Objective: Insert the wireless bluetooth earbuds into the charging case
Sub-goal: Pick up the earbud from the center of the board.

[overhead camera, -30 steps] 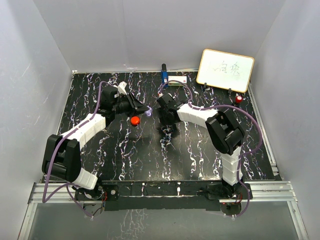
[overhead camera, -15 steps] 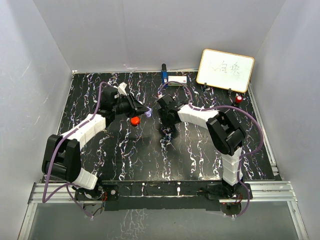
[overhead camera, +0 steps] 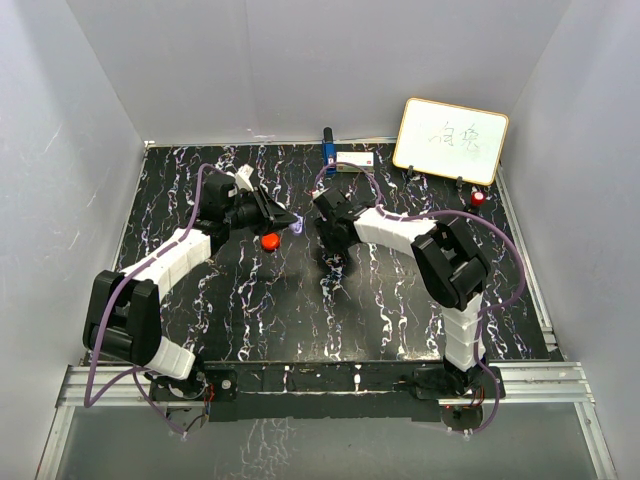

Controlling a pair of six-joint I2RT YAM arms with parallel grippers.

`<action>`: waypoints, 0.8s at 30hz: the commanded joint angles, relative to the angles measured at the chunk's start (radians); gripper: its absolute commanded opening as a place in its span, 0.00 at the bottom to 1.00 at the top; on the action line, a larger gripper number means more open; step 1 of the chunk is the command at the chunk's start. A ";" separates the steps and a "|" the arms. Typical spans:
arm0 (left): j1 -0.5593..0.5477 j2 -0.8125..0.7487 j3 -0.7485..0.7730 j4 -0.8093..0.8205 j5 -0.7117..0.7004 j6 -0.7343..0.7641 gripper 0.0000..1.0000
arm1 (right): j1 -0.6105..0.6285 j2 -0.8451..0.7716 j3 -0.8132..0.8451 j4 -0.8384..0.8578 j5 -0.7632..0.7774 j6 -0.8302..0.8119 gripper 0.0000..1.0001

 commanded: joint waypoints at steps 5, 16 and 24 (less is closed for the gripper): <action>0.004 -0.049 0.002 0.001 0.028 0.006 0.00 | 0.005 -0.007 0.055 0.004 0.013 -0.050 0.48; 0.009 -0.055 -0.002 -0.002 0.027 0.006 0.00 | 0.005 0.019 0.079 -0.004 0.002 -0.087 0.36; 0.013 -0.063 -0.012 -0.001 0.025 0.006 0.00 | 0.006 0.033 0.092 -0.015 -0.015 -0.107 0.34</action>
